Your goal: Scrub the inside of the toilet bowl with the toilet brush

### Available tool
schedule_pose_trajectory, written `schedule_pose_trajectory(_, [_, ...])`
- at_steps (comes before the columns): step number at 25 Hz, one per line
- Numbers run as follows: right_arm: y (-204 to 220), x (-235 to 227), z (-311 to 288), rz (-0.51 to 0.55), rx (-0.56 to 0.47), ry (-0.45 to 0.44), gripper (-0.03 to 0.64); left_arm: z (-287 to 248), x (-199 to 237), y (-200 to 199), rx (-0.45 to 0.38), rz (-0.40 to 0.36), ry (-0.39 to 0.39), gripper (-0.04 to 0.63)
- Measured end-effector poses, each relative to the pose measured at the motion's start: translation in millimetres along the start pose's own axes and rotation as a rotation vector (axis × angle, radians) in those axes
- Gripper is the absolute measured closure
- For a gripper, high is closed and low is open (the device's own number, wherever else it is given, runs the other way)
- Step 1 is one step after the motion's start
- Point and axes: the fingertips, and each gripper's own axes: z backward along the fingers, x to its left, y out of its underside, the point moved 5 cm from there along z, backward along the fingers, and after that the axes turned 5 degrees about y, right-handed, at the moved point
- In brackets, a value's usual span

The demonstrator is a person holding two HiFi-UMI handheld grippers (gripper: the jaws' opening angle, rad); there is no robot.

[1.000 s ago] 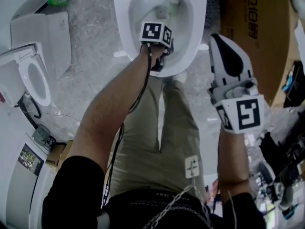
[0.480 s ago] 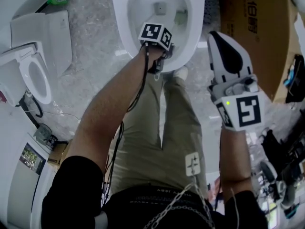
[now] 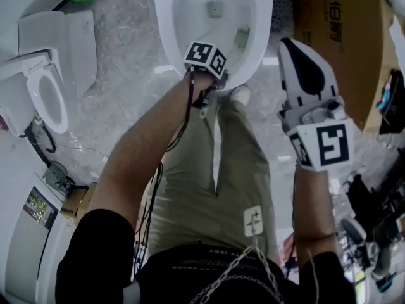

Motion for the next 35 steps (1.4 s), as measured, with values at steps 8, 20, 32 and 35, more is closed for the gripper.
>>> schedule_pose_trajectory(8, [-1.7,9.7,5.6,-0.004,0.003,-0.02,0.626,-1.1,-1.7,41.4,0.05,0.01,-0.014,0.594])
schedule_pose_trajectory(20, [-13.9,28.7,3.2,0.022,-0.013,-0.072,0.626,15.7,25.7,77.2,-0.066,0.227,0.028,0.594])
schedule_pose_trajectory(32, [-18.6,46.5,-0.2,0.056,-0.007,-0.13,0.626,48.7,49.5,80.1,-0.256,0.307,-0.085,0.594])
schedule_pose_trajectory(35, [-17.9,46.8,1.2,0.068,0.002,-0.138,0.626,59.7,53.4,73.4,-0.314,0.301,-0.136,0.594])
